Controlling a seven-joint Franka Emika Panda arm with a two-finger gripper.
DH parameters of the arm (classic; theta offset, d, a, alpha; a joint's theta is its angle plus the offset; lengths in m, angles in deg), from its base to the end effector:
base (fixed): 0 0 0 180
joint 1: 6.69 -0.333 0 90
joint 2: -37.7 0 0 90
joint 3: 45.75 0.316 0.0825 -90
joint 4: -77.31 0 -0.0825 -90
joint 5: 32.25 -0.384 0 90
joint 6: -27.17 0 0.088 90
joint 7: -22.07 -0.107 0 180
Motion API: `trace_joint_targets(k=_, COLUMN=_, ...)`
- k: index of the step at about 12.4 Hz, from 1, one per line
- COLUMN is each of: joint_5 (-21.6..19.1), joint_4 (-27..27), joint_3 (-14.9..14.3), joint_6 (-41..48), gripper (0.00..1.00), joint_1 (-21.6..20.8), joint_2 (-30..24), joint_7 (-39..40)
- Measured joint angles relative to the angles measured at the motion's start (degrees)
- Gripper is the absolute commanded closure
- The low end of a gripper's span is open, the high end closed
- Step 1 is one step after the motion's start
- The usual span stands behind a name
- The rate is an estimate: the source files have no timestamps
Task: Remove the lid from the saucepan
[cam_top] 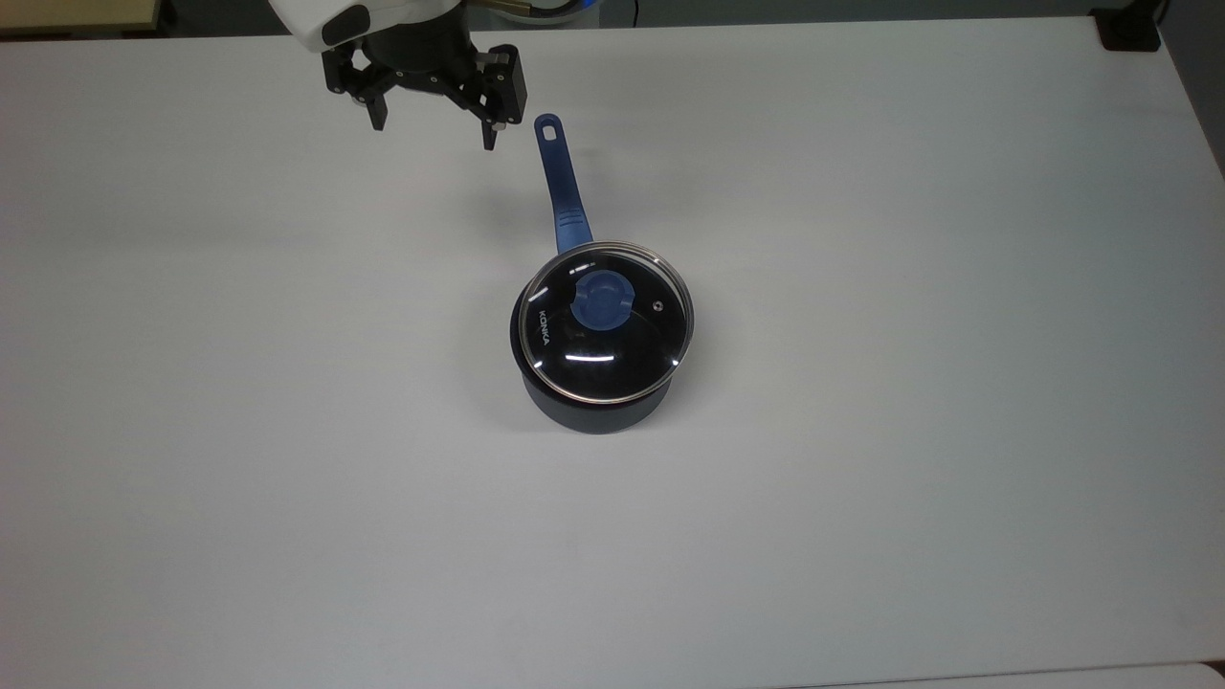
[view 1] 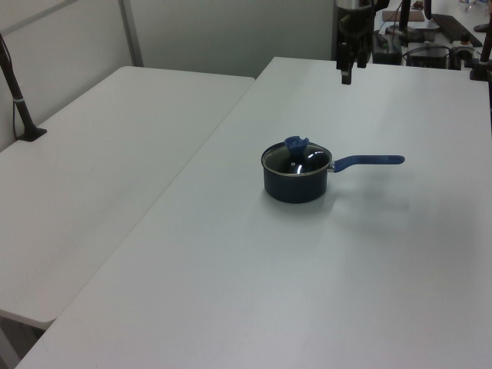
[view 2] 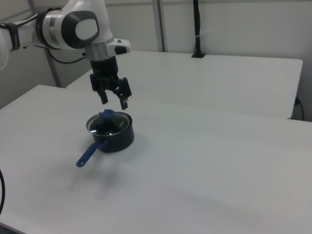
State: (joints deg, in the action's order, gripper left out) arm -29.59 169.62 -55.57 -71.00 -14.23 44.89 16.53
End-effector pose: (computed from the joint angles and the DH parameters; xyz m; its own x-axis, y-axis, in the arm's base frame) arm 0.5984 -0.0228 0.5464 0.9916 -0.1284 -0.0151 -0.1271 -0.9895 0.0689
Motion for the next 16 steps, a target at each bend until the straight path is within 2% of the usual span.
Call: trace_joint_targets(k=16, joint_5=0.0, joint_4=-0.3, joint_3=0.3, joint_6=0.0, gripper=0.00, joint_1=0.0, joint_2=1.5, joint_7=0.0)
